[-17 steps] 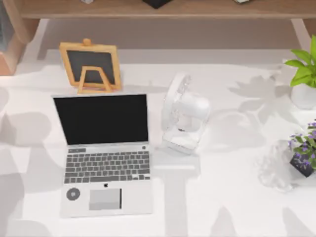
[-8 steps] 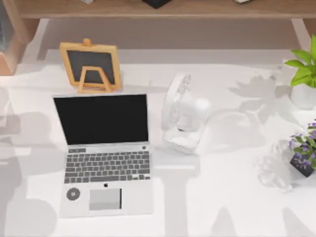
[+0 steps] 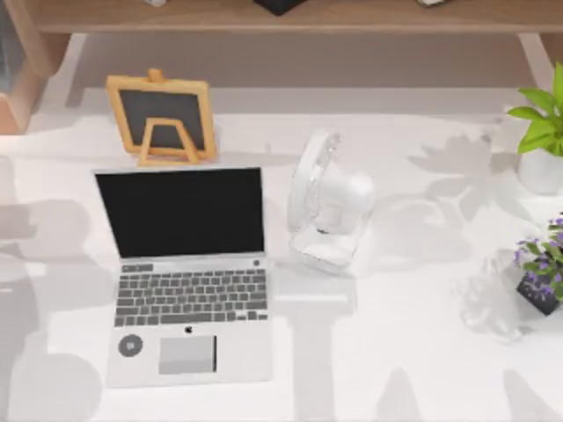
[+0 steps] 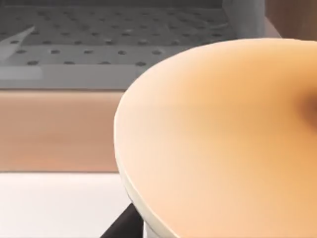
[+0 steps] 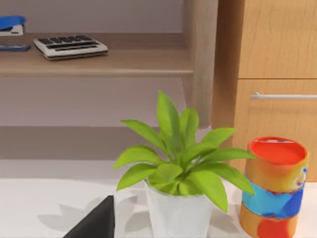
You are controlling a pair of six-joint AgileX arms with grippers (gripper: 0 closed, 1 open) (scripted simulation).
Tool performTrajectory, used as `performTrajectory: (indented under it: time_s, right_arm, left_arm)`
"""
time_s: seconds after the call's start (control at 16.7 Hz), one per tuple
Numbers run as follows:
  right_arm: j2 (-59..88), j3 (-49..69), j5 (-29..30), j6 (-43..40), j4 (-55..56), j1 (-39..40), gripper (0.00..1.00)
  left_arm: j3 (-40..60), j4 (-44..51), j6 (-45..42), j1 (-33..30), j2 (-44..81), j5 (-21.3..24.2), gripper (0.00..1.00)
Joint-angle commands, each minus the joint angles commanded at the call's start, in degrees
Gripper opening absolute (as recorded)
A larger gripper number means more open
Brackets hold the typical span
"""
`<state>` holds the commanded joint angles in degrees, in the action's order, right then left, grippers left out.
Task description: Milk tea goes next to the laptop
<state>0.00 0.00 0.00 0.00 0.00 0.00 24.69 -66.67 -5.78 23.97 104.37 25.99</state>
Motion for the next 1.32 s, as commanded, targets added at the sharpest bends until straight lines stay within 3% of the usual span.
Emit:
performTrajectory:
  time_s: [0.24, 0.3, 1.32]
  right_arm:
    - [0.0, 0.0, 0.0, 0.0, 0.0, 0.0, 1.00]
    - [0.0, 0.0, 0.0, 0.0, 0.0, 0.0, 1.00]
    - [0.0, 0.0, 0.0, 0.0, 0.0, 0.0, 1.00]
  left_arm:
    - [0.0, 0.0, 0.0, 0.0, 0.0, 0.0, 0.02]
    - [0.0, 0.0, 0.0, 0.0, 0.0, 0.0, 0.00]
    - [0.3, 3.6, -0.1, 0.1, -3.1, -0.1, 0.00]
